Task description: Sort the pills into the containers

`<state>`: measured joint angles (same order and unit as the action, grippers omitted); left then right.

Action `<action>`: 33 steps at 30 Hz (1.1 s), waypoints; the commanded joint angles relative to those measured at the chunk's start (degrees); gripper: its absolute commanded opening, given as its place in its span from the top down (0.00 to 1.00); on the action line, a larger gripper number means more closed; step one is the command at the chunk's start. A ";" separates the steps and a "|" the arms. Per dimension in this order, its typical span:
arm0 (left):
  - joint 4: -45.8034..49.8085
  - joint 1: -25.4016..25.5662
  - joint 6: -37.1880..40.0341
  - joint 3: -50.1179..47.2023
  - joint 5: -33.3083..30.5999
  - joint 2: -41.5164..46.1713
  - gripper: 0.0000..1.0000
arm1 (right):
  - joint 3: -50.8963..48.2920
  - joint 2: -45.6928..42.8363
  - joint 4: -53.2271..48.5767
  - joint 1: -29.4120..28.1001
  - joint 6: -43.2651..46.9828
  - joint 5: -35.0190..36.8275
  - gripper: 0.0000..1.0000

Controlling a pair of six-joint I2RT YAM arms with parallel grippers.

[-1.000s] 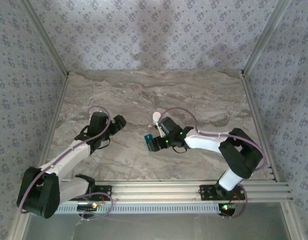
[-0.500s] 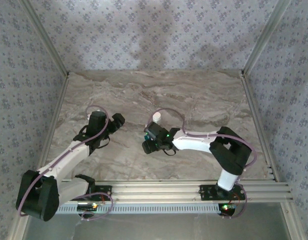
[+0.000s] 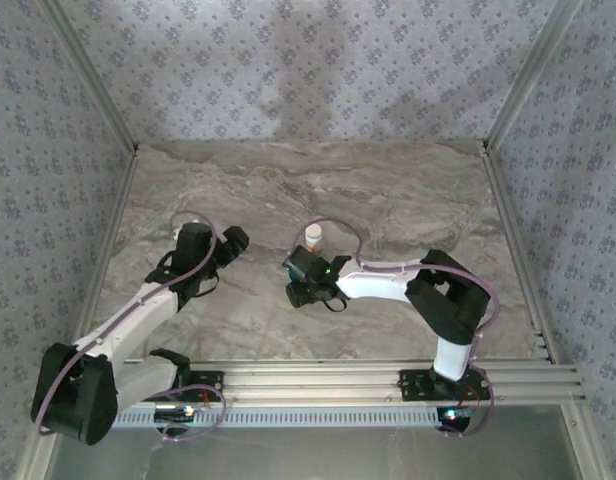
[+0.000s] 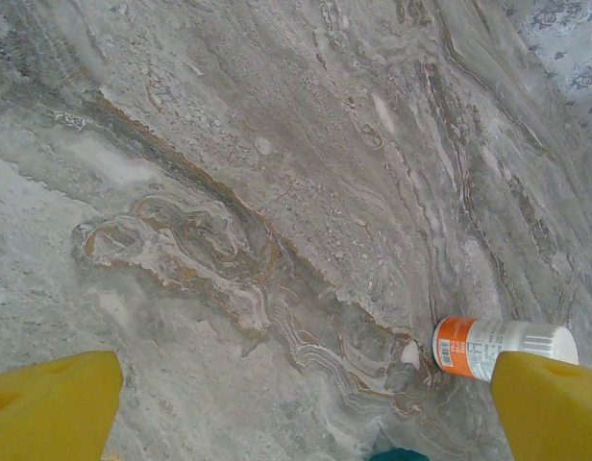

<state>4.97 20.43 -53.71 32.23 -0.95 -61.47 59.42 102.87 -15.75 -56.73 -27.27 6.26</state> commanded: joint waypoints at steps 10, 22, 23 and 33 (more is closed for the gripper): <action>-1.13 0.27 -2.74 1.46 1.70 0.47 0.02 | 0.52 -0.15 -2.58 -1.17 -0.22 -1.95 0.68; -10.82 0.92 -9.41 2.40 16.20 -0.29 0.02 | -3.48 -13.05 5.67 8.08 8.29 -13.76 0.69; -12.23 1.23 -10.36 2.56 17.37 -0.56 0.02 | -4.06 -14.11 7.23 9.28 8.42 -15.99 0.69; -21.69 6.11 -16.77 5.00 21.53 -2.92 0.02 | -3.78 -16.25 13.07 13.14 5.04 -22.25 0.68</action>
<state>-10.96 25.52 -67.16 35.22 18.06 -63.77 55.64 87.61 -5.48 -43.90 -21.19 -12.75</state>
